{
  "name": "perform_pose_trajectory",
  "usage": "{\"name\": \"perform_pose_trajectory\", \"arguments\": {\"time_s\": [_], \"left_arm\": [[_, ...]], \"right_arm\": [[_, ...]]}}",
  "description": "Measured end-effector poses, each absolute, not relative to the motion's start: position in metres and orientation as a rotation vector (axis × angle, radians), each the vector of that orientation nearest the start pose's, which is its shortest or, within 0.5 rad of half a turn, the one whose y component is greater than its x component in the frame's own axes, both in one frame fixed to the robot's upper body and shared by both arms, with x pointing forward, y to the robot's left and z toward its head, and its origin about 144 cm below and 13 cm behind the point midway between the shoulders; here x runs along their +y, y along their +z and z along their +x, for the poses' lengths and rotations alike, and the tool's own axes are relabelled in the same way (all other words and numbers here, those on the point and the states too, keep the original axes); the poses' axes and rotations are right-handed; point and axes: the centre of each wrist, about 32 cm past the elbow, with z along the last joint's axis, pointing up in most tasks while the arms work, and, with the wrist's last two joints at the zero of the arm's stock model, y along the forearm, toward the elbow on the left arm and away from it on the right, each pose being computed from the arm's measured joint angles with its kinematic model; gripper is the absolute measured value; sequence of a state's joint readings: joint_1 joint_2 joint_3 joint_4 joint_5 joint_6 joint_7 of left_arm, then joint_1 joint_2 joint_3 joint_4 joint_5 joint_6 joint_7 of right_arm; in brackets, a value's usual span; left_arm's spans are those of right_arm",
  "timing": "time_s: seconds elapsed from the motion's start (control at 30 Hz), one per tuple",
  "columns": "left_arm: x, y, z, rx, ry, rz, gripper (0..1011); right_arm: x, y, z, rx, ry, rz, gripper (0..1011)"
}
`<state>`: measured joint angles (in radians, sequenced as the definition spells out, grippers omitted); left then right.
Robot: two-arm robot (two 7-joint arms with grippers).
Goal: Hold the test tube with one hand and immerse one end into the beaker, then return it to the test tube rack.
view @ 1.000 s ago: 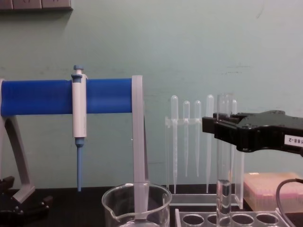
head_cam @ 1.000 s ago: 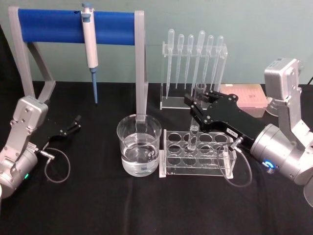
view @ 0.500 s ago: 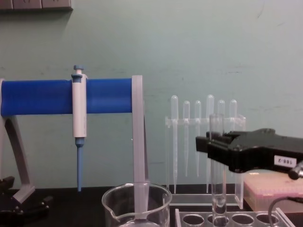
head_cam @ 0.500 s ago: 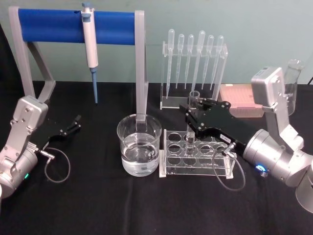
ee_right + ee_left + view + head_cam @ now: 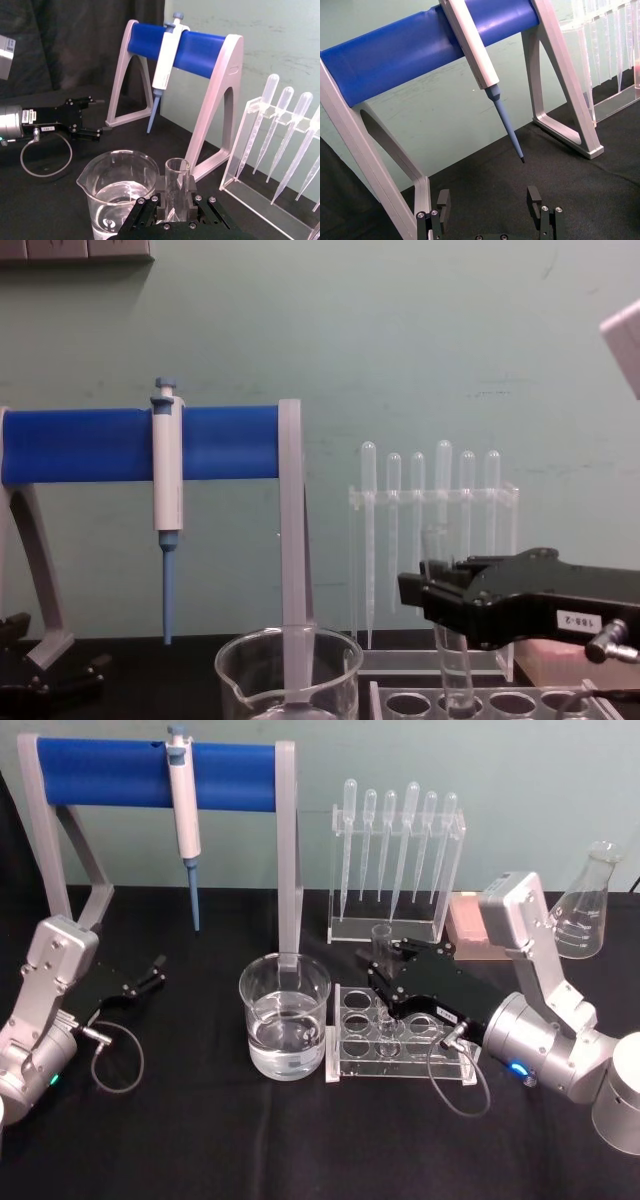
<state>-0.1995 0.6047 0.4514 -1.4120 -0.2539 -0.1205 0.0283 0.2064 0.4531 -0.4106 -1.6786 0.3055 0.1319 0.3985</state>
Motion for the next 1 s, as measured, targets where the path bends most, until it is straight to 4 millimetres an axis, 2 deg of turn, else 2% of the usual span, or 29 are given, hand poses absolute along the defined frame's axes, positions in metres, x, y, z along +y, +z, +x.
{"name": "perform_pose_trajectory", "arguments": {"time_s": [0.4,0.67,0.7,0.77,1.0], "left_arm": [[0.31,1.14,0.489,-0.285,1.248,0.304,1000],[0.31,1.14,0.489,-0.285,1.248,0.304,1000],[0.31,1.14,0.489,-0.285,1.248,0.305,1000],[0.31,1.14,0.489,-0.285,1.248,0.304,1000],[0.31,1.14,0.489,-0.285,1.248,0.304,1000]], "right_arm": [[-0.224,1.211,0.487,-0.113,-0.765,-0.187,228],[-0.228,1.213,0.477,-0.112,-0.784,-0.194,447],[-0.23,1.213,0.475,-0.11,-0.79,-0.195,510],[-0.232,1.213,0.47,-0.108,-0.798,-0.195,572],[-0.258,1.211,0.441,-0.074,-0.874,-0.19,769]]}}
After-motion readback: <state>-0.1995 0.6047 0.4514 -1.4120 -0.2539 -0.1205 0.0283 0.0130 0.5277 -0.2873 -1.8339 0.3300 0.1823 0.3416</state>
